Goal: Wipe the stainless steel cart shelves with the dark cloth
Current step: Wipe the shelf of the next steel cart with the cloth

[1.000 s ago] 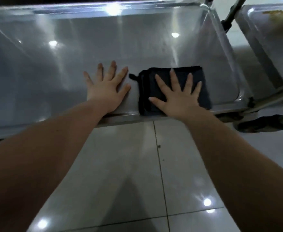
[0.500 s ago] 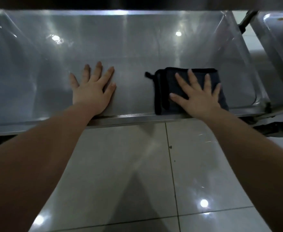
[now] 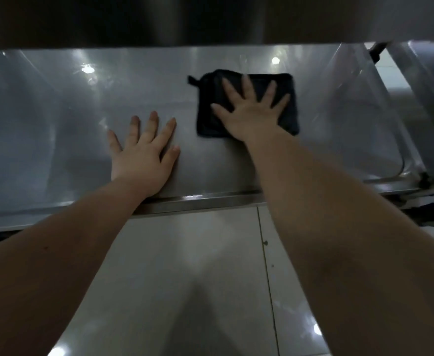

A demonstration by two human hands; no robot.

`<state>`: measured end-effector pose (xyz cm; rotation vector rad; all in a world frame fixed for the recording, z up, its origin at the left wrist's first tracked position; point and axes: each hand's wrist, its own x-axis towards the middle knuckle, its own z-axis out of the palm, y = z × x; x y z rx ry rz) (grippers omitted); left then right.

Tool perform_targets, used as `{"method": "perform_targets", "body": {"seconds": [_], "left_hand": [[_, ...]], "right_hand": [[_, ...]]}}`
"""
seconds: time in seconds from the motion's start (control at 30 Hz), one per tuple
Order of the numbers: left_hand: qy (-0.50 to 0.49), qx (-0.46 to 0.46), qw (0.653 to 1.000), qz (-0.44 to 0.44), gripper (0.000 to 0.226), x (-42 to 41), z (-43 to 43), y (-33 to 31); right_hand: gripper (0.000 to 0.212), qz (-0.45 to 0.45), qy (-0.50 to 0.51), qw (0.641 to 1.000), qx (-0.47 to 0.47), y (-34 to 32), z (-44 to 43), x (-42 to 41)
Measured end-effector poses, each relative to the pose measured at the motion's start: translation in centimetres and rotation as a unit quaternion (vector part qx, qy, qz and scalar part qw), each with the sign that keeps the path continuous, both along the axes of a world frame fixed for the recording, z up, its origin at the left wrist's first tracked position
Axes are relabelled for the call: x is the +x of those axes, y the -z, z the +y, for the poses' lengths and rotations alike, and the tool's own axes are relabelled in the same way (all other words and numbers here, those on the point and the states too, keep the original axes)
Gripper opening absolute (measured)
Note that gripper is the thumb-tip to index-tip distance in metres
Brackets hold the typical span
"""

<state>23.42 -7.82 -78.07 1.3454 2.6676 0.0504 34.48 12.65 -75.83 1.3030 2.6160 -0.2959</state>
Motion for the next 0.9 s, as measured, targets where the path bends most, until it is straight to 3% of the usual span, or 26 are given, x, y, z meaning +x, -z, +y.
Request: {"method": "perform_targets", "body": {"seconds": [0.13, 0.3, 0.4, 0.67, 0.8, 0.9], "left_hand": [[0.0, -0.001, 1.0, 0.005, 0.06, -0.1, 0.0, 0.2], [-0.001, 0.007, 1.0, 0.008, 0.06, 0.1, 0.1, 0.3], [-0.004, 0.002, 1.0, 0.015, 0.06, 0.3, 0.2, 0.3], [-0.008, 0.001, 1.0, 0.0, 0.057, 0.3, 0.1, -0.1], [-0.009, 0.008, 1.0, -0.022, 0.056, 0.5, -0.2, -0.5], [0.012, -0.01, 0.999, -0.036, 0.057, 0.3, -0.1, -0.8]], "right_hand": [[0.07, 0.003, -0.091, 0.996, 0.014, 0.4, -0.9, -0.2], [0.071, -0.004, 0.082, 0.997, 0.008, 0.2, 5.1, 8.9], [0.072, -0.018, 0.14, 0.99, -0.01, -0.1, 4.1, 13.2], [0.073, -0.017, -0.079, 0.997, -0.002, 0.2, -11.1, 6.6], [0.067, -0.01, -0.091, 0.996, 0.004, 0.1, -9.0, 8.1], [0.066, -0.028, -0.02, 0.999, 0.007, -0.1, -4.4, 11.8]]}}
